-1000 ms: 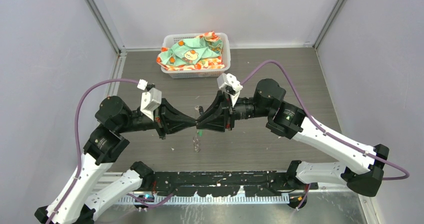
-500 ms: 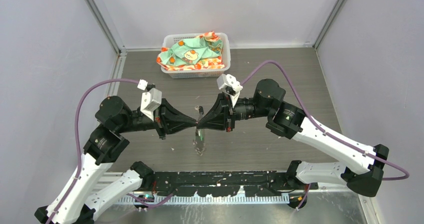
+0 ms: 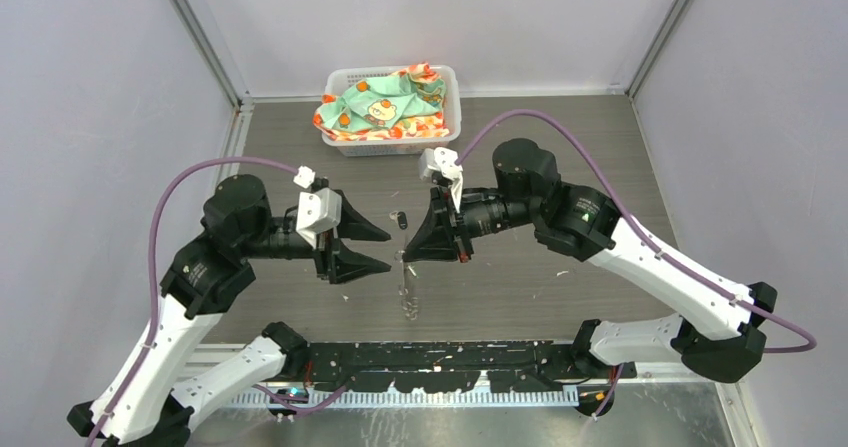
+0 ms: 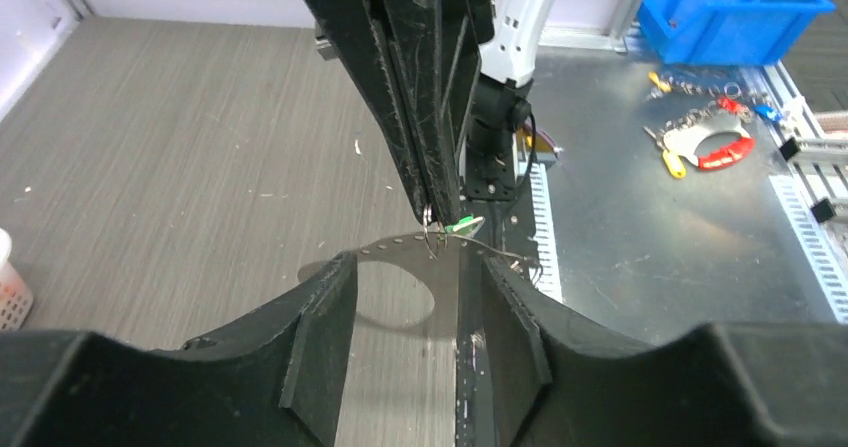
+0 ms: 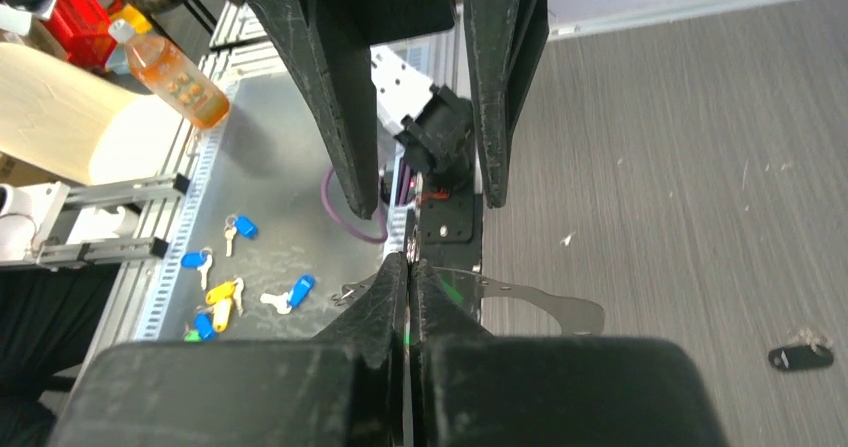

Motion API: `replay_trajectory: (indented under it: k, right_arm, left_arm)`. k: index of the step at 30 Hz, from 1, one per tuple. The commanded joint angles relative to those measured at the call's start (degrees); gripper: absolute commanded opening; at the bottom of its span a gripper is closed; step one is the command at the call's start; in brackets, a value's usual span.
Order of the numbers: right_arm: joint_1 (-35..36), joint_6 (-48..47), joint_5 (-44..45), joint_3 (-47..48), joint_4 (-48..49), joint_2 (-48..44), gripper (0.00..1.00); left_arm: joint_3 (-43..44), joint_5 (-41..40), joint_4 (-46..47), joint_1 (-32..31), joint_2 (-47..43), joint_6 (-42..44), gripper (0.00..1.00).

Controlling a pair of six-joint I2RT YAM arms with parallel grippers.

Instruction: Put the keys on the keyring

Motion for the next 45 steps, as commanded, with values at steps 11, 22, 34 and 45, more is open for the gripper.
replay_trajectory:
  k: [11,22,34,45]
  right_arm:
    - [1.55,-10.12,1.13,19.31,-27.32,9.43,0.01]
    - [2.58,-10.78,2.7,24.48,-30.78,13.66,0.01]
    - [4.06,-11.49,3.67,30.52,-34.41,17.58,0.01]
    - [1.74,-2.36,10.22,17.39,-14.8,4.42,0.45]
  left_arm:
    - [11.73,8.26,-19.61,0.04,11.22,17.39,0.46]
    - [12.07,11.11,-21.19,0.04,12.15,18.18,0.26]
    - [13.5,10.54,-24.89,-0.05,13.24,21.31,0.01]
    - [5.83,7.12,-5.53,0.03,6.62,6.01,0.0]
